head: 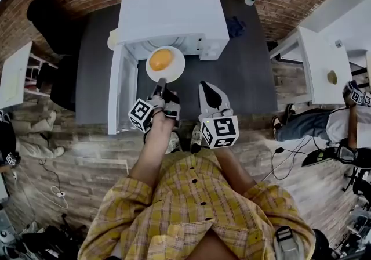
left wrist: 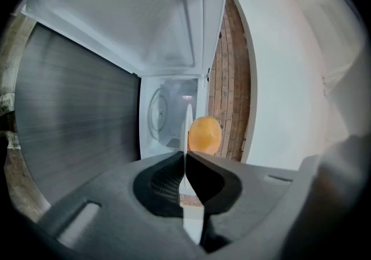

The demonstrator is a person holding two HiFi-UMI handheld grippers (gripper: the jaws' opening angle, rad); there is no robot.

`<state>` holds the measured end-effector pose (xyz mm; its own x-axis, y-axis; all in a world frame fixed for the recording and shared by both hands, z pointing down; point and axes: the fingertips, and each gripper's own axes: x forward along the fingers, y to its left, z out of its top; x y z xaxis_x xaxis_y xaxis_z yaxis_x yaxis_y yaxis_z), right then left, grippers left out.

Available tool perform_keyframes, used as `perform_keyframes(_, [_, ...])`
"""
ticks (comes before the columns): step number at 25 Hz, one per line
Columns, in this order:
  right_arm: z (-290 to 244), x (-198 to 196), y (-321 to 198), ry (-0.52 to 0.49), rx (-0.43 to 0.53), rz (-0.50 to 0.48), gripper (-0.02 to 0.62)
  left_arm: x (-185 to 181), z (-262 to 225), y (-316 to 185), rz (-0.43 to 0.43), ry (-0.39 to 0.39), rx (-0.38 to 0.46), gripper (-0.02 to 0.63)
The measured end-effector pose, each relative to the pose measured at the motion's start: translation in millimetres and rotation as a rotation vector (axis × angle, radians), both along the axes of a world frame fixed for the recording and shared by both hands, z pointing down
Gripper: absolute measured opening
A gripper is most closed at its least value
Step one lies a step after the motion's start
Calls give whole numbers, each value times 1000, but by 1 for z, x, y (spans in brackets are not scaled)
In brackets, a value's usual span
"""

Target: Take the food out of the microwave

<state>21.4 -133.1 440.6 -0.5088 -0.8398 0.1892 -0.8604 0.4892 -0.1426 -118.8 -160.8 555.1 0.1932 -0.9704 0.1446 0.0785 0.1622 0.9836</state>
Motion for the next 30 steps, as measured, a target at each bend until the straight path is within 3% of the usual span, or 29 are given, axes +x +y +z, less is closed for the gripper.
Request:
perform_keyframes(10, [5,-10,-7,23,57,-36,2,7,-35,12,21,1,71,11])
perform_keyframes(30, [31,-13,-13,-10,60,-28,2,-2,-29,25,23,-37,79,11])
